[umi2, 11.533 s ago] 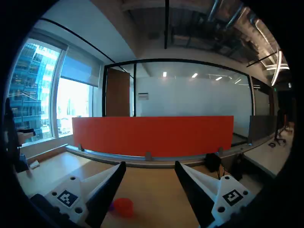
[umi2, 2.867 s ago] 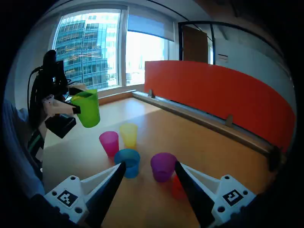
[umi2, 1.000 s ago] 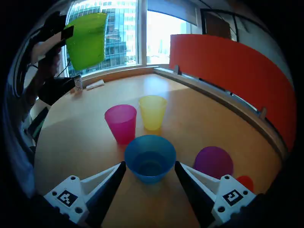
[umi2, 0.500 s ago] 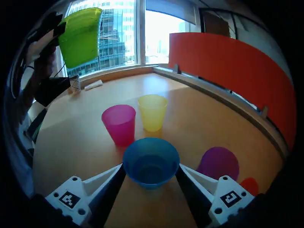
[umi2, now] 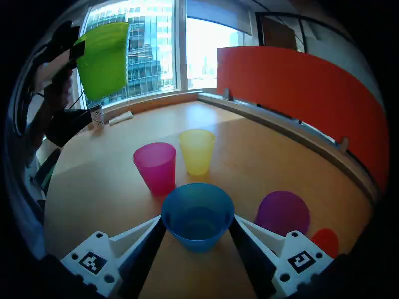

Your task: Pour water

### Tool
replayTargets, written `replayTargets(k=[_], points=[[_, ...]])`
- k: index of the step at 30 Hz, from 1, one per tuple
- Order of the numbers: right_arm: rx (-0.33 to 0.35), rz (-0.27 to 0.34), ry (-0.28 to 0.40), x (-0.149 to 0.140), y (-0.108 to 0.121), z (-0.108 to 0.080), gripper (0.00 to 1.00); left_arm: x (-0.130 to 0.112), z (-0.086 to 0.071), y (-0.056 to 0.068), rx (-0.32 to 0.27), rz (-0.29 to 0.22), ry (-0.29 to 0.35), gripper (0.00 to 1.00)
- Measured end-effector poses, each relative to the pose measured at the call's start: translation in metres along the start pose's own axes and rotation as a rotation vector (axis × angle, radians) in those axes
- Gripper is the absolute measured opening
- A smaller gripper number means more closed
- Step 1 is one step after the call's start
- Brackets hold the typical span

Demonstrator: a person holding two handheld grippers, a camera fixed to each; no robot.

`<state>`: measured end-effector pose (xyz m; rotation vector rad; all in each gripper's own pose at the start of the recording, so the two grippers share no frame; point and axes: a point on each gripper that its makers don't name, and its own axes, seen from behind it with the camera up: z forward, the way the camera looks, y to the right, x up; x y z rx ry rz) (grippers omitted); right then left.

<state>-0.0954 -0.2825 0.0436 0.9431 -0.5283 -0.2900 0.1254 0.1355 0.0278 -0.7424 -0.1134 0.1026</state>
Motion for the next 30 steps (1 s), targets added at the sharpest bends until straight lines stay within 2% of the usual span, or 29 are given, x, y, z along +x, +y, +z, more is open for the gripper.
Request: replayTargets(k=[8,30], points=[[-0.014,0.011,0.049,0.016,0.002,-0.016,0.89,-0.001,0.002,0.005,-0.011,-0.005,0.004,0.88],[-0.076,-0.012,0.257,0.081,0.012,-0.086,0.89,-0.009,0.011,0.023,-0.055,-0.038,0.01,0.87]])
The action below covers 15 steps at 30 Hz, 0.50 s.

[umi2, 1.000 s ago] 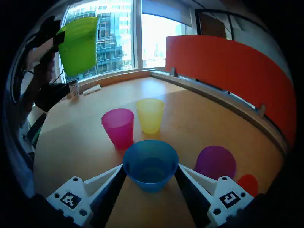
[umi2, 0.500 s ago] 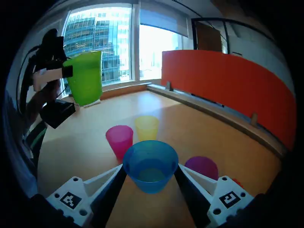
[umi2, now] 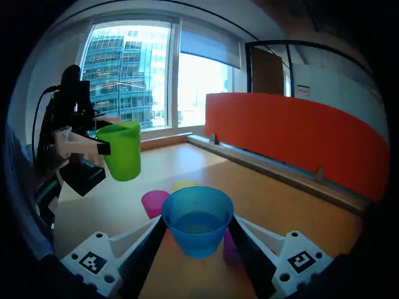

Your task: Pour water

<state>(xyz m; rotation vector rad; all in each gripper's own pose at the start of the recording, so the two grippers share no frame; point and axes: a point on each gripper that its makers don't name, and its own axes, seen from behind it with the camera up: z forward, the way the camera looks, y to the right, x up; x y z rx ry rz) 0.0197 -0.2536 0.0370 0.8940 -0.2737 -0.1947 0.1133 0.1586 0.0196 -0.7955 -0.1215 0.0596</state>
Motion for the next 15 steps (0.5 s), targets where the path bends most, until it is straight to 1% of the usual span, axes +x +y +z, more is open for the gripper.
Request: replayTargets(k=[10,15], points=[[-0.015,-0.018,0.107,0.039,0.006,-0.016,0.89,0.001,0.006,0.01,-0.024,-0.002,0.009,0.87],[-0.019,-0.026,0.146,0.054,0.009,-0.022,0.89,0.002,0.007,0.013,-0.034,-0.005,0.014,0.87]])
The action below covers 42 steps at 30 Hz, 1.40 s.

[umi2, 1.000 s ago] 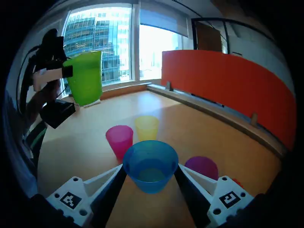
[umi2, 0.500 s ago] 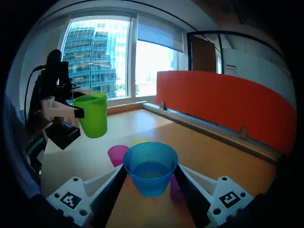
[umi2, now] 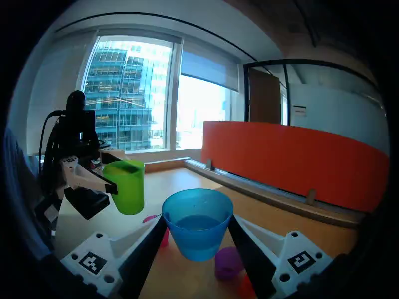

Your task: Pour water

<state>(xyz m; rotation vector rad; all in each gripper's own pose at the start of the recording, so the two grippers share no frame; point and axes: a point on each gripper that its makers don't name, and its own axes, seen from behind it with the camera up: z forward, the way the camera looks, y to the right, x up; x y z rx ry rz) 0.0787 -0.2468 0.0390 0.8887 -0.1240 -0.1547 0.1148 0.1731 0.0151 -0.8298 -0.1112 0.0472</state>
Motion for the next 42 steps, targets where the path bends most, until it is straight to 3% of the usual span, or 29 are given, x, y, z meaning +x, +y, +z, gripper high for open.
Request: replayTargets(k=[23,42], points=[[0.023,-0.045,0.097,0.052,-0.003,-0.011,0.9,0.0,0.005,0.014,-0.039,0.016,0.013,0.88],[0.034,-0.177,0.132,0.09,-0.002,-0.017,0.89,-0.002,0.013,0.025,-0.069,0.008,0.026,0.88]])
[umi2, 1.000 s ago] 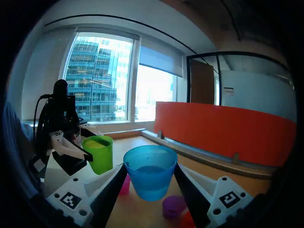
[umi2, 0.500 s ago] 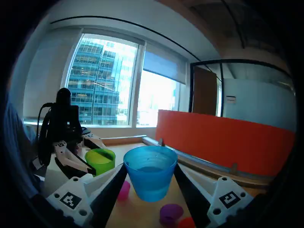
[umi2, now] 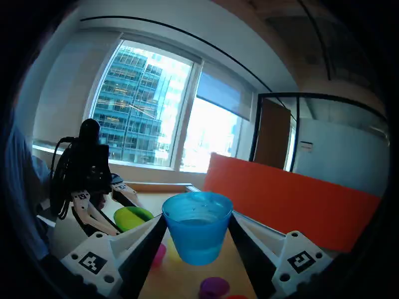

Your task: Pour water

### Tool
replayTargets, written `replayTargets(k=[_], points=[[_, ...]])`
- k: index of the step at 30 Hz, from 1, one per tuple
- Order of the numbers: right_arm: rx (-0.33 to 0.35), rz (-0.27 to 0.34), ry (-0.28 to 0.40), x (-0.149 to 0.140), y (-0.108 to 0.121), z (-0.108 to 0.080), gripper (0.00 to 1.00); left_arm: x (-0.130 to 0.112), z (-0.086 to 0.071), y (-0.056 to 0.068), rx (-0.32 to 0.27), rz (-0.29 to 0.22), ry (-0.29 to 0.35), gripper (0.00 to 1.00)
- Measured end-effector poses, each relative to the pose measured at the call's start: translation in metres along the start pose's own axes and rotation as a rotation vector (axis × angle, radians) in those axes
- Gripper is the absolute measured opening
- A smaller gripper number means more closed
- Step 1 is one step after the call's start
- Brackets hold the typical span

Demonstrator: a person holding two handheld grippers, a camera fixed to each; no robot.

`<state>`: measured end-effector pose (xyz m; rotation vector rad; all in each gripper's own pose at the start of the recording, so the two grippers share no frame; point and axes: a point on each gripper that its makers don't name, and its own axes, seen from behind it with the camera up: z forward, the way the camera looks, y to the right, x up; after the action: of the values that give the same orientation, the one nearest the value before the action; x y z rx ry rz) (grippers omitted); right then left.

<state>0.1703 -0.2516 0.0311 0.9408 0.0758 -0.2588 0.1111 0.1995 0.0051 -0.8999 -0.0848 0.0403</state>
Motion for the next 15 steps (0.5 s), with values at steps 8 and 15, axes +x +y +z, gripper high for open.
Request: replayTargets(k=[8,15], points=[[0.001,-0.082,0.003,0.014,0.007,0.001,0.89,-0.002,0.004,0.006,-0.007,0.012,-0.002,0.87],[-0.004,-0.174,0.002,0.025,0.015,0.002,0.89,0.001,0.005,0.012,-0.018,0.017,0.003,0.87]])
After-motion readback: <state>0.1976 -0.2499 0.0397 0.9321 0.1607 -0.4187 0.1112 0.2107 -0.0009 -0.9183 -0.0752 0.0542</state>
